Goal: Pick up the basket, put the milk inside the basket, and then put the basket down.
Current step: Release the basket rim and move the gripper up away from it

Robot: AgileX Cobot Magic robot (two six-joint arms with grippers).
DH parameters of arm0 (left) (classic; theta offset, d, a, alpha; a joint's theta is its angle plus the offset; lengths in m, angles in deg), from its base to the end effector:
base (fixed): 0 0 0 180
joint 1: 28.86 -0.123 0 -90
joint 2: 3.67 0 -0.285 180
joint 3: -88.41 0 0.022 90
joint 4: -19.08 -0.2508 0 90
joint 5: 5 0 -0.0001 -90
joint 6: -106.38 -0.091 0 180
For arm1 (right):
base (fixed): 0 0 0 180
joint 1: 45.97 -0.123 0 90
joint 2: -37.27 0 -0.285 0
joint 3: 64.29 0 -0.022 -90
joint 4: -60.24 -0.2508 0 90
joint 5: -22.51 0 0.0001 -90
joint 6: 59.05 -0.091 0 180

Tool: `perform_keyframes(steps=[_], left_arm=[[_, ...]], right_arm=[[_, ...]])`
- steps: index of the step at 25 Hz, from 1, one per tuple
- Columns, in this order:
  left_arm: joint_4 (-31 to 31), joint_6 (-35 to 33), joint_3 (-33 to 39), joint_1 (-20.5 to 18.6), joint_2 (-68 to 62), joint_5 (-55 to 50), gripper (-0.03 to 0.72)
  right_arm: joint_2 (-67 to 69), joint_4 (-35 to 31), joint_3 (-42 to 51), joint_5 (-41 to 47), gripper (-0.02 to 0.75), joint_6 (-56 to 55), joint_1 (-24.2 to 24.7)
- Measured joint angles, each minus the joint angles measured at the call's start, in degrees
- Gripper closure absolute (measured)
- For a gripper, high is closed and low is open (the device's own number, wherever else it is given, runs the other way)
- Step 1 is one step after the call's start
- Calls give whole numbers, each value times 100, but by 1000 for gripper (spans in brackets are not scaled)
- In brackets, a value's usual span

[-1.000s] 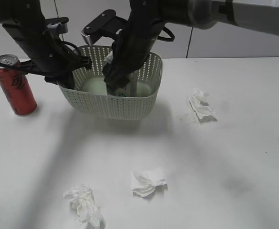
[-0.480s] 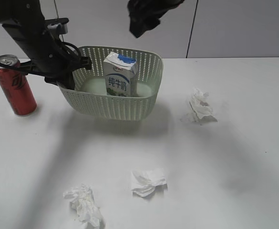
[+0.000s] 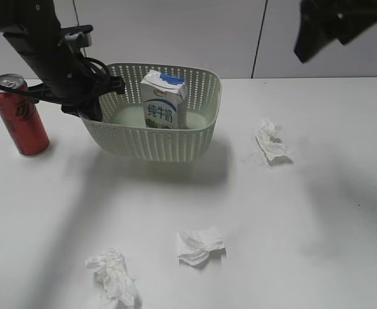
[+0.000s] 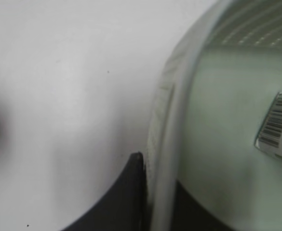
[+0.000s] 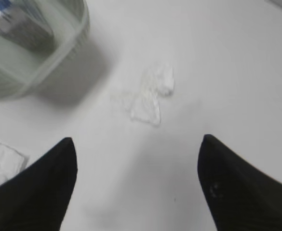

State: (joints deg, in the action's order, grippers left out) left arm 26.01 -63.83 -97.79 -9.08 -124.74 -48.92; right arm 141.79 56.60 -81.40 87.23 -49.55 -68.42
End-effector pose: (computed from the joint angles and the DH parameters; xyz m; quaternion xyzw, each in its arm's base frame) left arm 0.3897 -0.1483 0.1971 0.0505 0.9805 -0.0945 0.1651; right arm 0.3339 0.1436 0.3519 -0.2610 0.9343 0.0581 0.2357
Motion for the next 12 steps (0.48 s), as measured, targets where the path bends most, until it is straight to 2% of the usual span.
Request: perform_keyframes(steps=[4,12], left_arm=[[84,0,0,0,0,75,682],[142,2,0,0,-277,153,682]], right_arm=[[-577,19,1303,-18,147,-119,312],[-2452,-139,3519,-357,157,-329,338]])
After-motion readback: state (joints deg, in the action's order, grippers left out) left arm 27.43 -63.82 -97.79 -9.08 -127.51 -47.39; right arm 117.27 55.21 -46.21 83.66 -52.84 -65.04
